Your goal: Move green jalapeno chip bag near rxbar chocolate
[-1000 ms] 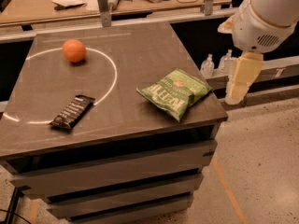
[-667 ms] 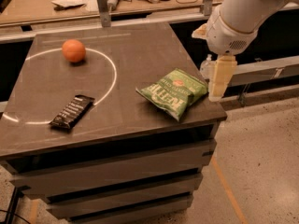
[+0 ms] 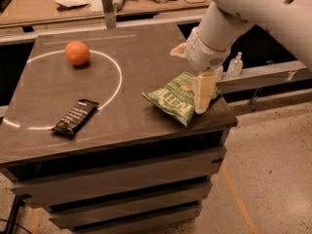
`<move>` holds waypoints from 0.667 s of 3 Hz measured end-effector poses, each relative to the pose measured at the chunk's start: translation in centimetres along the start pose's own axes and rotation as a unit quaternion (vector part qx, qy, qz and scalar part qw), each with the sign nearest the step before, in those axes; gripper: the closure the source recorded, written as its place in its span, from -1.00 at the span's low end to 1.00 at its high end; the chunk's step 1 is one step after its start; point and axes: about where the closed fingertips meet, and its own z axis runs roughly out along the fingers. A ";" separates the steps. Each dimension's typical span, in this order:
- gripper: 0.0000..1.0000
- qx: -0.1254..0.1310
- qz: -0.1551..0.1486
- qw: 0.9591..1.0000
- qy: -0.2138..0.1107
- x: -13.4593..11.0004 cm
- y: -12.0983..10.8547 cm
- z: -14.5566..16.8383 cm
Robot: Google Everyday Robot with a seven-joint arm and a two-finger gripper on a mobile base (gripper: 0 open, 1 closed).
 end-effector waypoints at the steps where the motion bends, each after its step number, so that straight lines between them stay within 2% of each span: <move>1: -0.48 -0.022 -0.016 0.999 -0.035 -1.2 0.4 2.5; 2: 0.00 -0.032 -0.016 0.998 -0.054 -1.3 1.2 3.4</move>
Offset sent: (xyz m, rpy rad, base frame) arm -0.0136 0.0166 -0.0419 0.0998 0.1080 0.0892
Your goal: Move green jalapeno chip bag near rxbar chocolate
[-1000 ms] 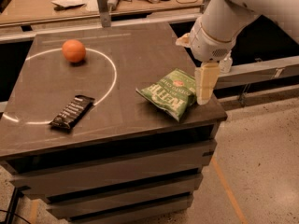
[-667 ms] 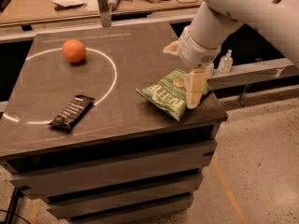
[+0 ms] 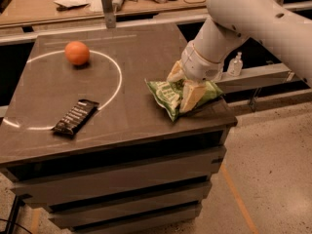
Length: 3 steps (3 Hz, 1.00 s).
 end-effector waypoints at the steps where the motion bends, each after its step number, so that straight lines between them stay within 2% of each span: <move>1: 0.45 -0.001 0.001 1.000 -0.011 0.0 0.4 0.1; 2: 1.00 0.028 0.014 0.999 -0.035 -0.4 0.0 -2.2; 3: 1.00 0.074 0.011 0.997 -0.036 -1.5 -1.0 -5.7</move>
Offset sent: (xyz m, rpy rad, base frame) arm -0.0051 -0.0085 0.0373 0.1481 -0.0170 -0.0497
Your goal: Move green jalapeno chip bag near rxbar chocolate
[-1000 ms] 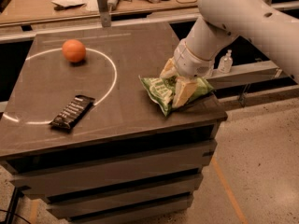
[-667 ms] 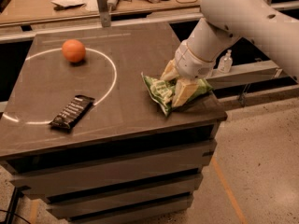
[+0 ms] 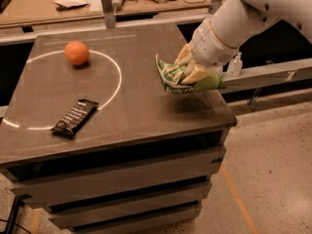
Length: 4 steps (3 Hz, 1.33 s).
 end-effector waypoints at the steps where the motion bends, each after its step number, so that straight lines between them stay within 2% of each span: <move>1: 1.00 0.045 -0.024 0.999 -0.005 -2.6 -2.0 -3.1; 2: 1.00 0.064 -0.020 0.998 -0.015 -5.2 -4.5 -4.7; 3: 1.00 0.062 -0.010 0.997 -0.045 -9.4 -6.9 -4.7; 4: 1.00 0.043 -0.004 0.997 -0.064 -13.2 -8.4 -2.6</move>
Offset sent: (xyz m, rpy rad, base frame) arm 0.0233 0.0617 0.1161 0.1204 -0.1336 -0.0325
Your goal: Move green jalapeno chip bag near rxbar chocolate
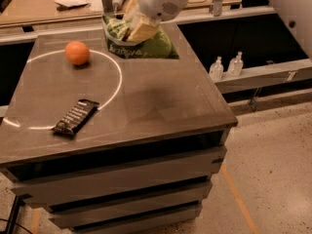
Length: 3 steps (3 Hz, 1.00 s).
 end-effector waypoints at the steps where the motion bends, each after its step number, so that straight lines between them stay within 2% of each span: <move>1: 1.00 -0.016 0.018 1.000 -0.007 -1.8 -1.0 3.4; 2: 1.00 -0.025 0.039 0.999 -0.014 -2.6 -1.7 6.3; 3: 0.63 -0.033 0.056 0.998 -0.017 -3.2 -1.5 8.7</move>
Offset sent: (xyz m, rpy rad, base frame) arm 0.0335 0.0881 -0.0444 0.0435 0.1380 -0.0510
